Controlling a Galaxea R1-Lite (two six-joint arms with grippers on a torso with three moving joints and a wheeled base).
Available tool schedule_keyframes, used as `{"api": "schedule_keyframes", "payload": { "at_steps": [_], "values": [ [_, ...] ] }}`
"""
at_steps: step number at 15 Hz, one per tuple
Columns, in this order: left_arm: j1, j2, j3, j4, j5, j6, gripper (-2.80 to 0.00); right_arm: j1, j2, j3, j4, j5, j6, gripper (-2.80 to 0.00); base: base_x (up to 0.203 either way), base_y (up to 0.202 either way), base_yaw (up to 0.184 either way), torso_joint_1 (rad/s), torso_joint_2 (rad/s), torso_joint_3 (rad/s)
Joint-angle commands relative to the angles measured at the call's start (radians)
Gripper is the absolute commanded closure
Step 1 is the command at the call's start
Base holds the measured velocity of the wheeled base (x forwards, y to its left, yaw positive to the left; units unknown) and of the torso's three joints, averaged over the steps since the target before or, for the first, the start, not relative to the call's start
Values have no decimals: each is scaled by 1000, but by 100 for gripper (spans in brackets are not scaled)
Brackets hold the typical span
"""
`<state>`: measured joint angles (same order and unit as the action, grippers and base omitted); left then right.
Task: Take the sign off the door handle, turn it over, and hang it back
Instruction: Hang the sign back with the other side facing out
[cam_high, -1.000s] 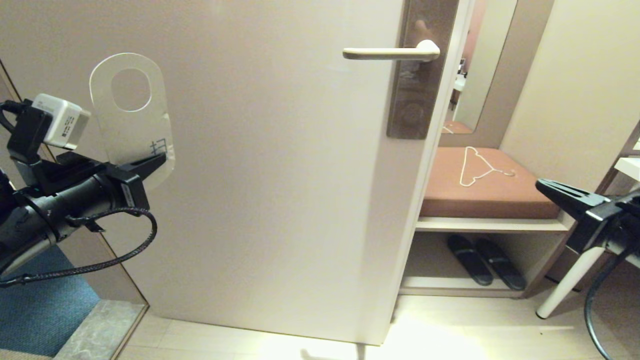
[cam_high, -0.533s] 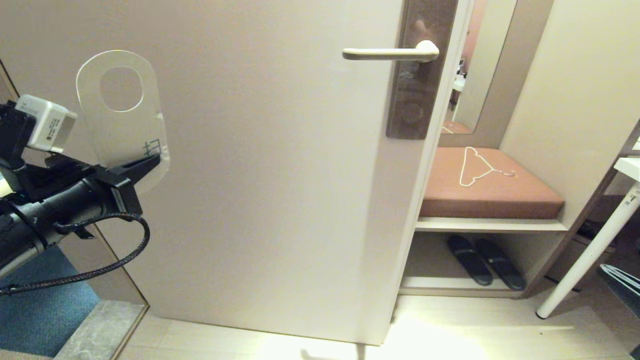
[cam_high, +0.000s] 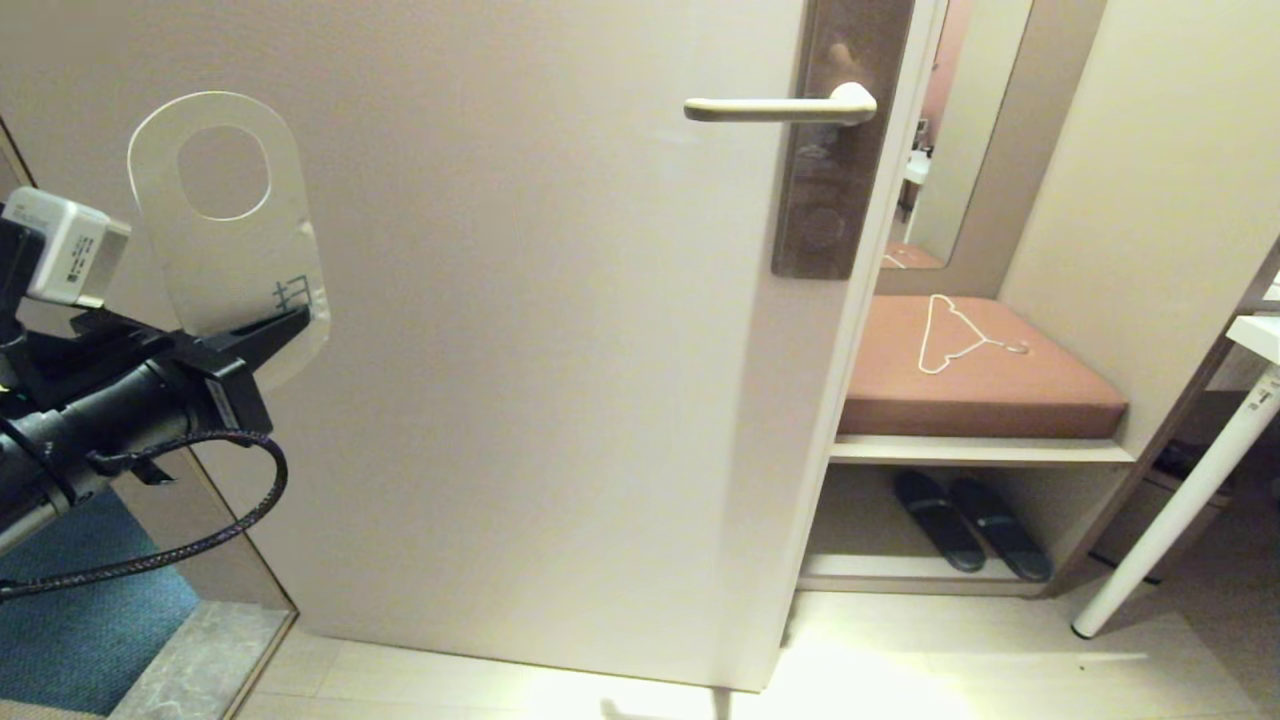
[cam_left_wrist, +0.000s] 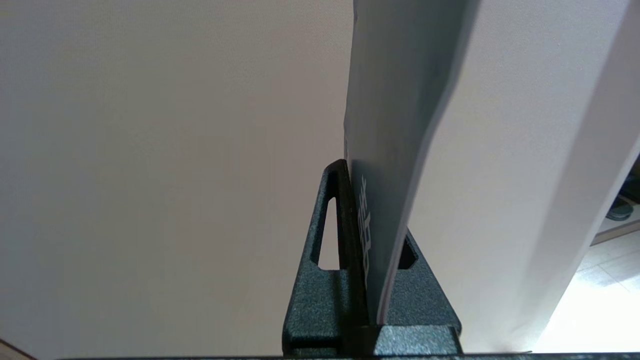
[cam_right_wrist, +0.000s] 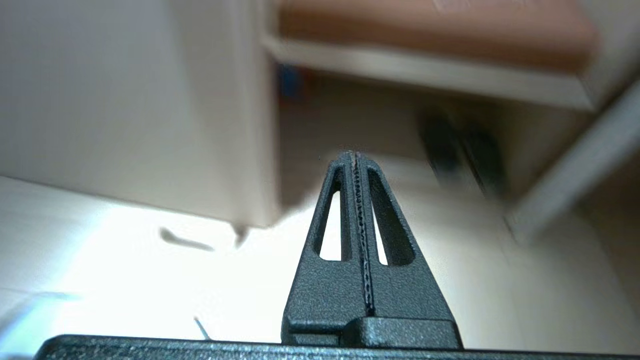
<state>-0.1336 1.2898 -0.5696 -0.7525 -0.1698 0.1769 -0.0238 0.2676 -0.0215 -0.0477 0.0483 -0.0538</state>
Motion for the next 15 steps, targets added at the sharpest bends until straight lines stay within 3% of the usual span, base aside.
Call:
{"api": "schedule_keyframes", "payload": {
  "at_steps": [1,10,15],
  "values": [
    [0,-6,7,-5,-2,1,0,4,-62,-2,100,-39,5,0,0,0,0,0,0,0],
    [2,-16,2,-5,0,2,0,24,-268,3,87,-38,60,0,0,0,0,0,0,0],
    [0,72,-137,4,16,3,0,24,-268,3,86,-38,60,0,0,0,0,0,0,0]
  ]
}}
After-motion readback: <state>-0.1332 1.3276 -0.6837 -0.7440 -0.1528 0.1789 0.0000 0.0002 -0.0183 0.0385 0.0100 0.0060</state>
